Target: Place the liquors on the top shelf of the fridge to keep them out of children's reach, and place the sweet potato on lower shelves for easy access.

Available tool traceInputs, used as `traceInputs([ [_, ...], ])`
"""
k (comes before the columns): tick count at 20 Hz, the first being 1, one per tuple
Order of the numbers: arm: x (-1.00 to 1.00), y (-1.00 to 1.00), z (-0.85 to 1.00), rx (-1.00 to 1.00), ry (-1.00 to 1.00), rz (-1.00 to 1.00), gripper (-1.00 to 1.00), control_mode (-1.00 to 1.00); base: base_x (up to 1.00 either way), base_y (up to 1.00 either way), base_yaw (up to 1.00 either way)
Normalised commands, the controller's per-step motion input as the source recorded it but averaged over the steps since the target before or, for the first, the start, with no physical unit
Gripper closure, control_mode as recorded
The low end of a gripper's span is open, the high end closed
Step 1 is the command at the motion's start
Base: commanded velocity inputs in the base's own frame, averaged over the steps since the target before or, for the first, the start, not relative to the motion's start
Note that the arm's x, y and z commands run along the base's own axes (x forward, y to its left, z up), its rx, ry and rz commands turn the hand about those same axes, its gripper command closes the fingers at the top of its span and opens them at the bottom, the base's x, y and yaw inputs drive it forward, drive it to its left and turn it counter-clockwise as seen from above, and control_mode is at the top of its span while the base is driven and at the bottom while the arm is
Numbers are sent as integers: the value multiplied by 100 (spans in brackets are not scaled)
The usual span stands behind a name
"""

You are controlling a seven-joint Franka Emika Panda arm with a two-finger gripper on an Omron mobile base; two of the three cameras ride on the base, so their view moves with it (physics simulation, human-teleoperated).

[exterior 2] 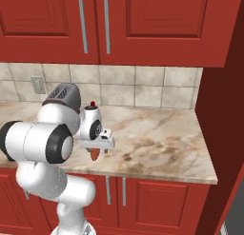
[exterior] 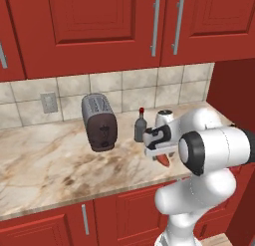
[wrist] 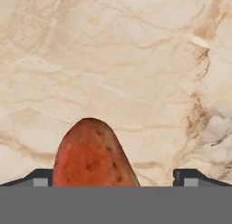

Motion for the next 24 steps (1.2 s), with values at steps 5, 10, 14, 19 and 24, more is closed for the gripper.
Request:
traceInputs([
  [5,12,0,-36,0,7,0,-100,-100,0,0,0],
  [10,-11,0,-13,0,4,0,-100,-100,0,0,0],
  [14,-43,0,-4,0,0,0,-100,-100,0,0,0],
  [19,-61,1,0,0,0,0,-100,-100,0,0,0],
  [24,-31,0,1,0,-4,0,-100,-100,0,0,0],
])
